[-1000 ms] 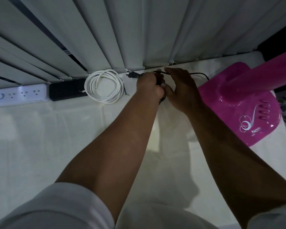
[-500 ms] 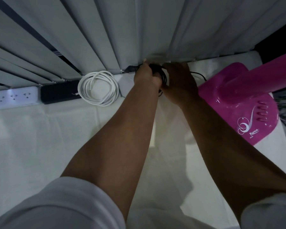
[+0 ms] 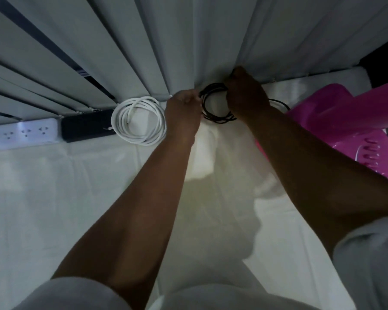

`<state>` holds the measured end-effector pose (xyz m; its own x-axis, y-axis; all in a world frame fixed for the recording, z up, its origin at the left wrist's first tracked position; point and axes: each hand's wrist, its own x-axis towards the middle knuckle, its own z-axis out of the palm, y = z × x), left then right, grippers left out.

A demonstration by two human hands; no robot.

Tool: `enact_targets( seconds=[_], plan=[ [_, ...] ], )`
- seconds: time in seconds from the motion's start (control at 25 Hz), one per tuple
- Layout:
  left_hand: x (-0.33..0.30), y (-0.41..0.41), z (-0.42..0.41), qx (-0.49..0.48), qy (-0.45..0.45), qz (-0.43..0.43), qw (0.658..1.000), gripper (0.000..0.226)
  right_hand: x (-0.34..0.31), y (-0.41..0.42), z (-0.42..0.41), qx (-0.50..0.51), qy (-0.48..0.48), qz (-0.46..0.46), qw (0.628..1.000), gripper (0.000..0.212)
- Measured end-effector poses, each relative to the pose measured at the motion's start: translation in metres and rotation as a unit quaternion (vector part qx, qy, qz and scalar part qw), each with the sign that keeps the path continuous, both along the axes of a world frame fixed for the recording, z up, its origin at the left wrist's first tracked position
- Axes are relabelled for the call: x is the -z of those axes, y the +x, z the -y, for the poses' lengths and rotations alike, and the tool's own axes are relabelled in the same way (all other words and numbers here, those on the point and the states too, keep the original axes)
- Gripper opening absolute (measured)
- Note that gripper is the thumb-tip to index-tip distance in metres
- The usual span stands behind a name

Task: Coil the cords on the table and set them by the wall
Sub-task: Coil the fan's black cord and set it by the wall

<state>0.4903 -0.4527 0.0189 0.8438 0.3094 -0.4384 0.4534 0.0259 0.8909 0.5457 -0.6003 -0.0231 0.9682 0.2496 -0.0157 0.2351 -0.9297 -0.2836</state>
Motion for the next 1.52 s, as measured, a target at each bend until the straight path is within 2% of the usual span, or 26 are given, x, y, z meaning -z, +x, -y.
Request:
enact_targets(
  seconds=[0.04, 0.08, 0.12, 0.16, 0.32, 0.48, 0.56, 0.68, 0.76, 0.88, 0.96, 1.04, 1.08, 1.12, 1.16, 1.24, 1.28, 1.44, 1.52],
  plan=[
    [0.009, -0.003, -0.008, 0.077, 0.195, 0.04, 0.977, 0.027, 0.001, -0.002, -0.001, 0.006, -0.005, 0.008, 1.0, 0.028],
    [0.018, -0.004, -0.013, 0.162, 0.344, 0.07, 0.922, 0.035, 0.002, -0.004, -0.003, 0.015, -0.012, 0.017, 1.0, 0.026],
    [0.025, -0.005, -0.015, 0.229, 0.434, 0.078, 0.868, 0.043, 0.002, -0.007, -0.004, 0.028, -0.022, 0.027, 0.999, 0.026],
    [0.031, -0.006, -0.016, 0.265, 0.479, 0.072, 0.833, 0.049, 0.002, -0.011, -0.004, 0.042, -0.032, 0.038, 0.998, 0.025],
    [0.037, 0.0, -0.024, 0.248, 0.55, 0.088, 0.793, 0.054, 0.003, -0.026, -0.001, 0.048, -0.044, 0.042, 0.997, 0.036],
    [0.036, 0.013, -0.026, 0.28, 0.571, 0.051, 0.77, 0.042, -0.005, -0.038, -0.018, 0.09, -0.017, 0.077, 0.993, 0.043],
    [0.037, 0.017, -0.024, 0.298, 0.574, 0.039, 0.762, 0.039, -0.001, -0.056, -0.024, 0.06, -0.033, 0.103, 0.992, 0.047],
    [0.035, 0.021, -0.027, 0.309, 0.588, 0.047, 0.746, 0.042, 0.017, -0.074, -0.022, 0.024, -0.071, -0.006, 0.997, 0.054],
    [0.03, 0.022, -0.028, 0.311, 0.577, 0.039, 0.754, 0.044, 0.027, -0.073, -0.019, 0.009, -0.066, -0.031, 0.997, 0.055],
    [0.018, 0.028, -0.029, 0.317, 0.506, 0.011, 0.802, 0.034, 0.026, -0.067, -0.023, 0.027, -0.007, -0.04, 0.999, 0.068],
    [0.007, 0.04, -0.03, 0.308, 0.386, -0.049, 0.868, 0.028, 0.025, -0.067, -0.024, 0.057, 0.049, -0.056, 0.996, 0.076],
    [-0.005, 0.046, -0.025, 0.255, 0.179, -0.123, 0.942, 0.017, 0.025, -0.069, -0.022, 0.063, 0.069, -0.054, 0.994, 0.077],
    [-0.01, 0.044, -0.022, 0.222, 0.096, -0.129, 0.962, 0.01, 0.024, -0.069, -0.021, 0.062, 0.084, -0.047, 0.993, 0.073],
    [-0.01, 0.042, -0.02, 0.202, 0.064, -0.111, 0.971, 0.009, 0.023, -0.067, -0.021, 0.065, 0.105, -0.042, 0.991, 0.065],
    [-0.008, 0.039, -0.018, 0.193, 0.07, -0.084, 0.975, 0.013, 0.023, -0.064, -0.021, 0.069, 0.122, -0.044, 0.989, 0.053],
    [0.001, 0.033, -0.013, 0.201, 0.139, -0.027, 0.969, 0.014, 0.022, -0.058, -0.021, 0.075, 0.123, -0.079, 0.986, 0.026],
    [0.007, 0.03, -0.011, 0.199, 0.158, -0.012, 0.967, 0.012, 0.022, -0.055, -0.02, 0.077, 0.127, -0.103, 0.984, 0.02],
    [0.024, 0.026, -0.005, 0.187, 0.099, -0.016, 0.977, 0.005, 0.009, -0.051, -0.015, 0.093, 0.226, -0.141, 0.959, 0.042],
    [0.023, 0.028, -0.006, 0.195, 0.064, -0.027, 0.978, 0.012, 0.006, -0.052, -0.015, 0.074, 0.181, -0.152, 0.969, 0.046]
  ],
)
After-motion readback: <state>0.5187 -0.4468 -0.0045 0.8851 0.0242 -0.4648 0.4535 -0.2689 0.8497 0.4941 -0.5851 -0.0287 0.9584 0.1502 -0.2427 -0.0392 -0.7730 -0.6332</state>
